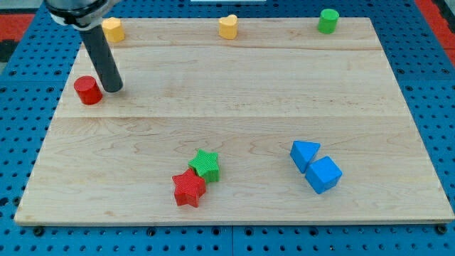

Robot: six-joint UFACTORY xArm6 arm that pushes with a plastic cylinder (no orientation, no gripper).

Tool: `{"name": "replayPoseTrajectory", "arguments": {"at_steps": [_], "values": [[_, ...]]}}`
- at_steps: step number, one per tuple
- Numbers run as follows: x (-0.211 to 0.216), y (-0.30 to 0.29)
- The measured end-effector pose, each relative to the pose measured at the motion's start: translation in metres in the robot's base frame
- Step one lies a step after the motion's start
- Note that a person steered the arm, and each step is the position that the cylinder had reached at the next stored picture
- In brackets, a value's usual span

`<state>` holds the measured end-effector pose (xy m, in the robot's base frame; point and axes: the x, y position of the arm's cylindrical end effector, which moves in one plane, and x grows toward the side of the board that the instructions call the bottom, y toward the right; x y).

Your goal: Push the blue cube to the center right

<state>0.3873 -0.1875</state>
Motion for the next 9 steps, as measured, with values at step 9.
{"name": "replayPoseTrajectory", "arguments": {"at_steps": [9], "values": [[0.199, 0.253]]}}
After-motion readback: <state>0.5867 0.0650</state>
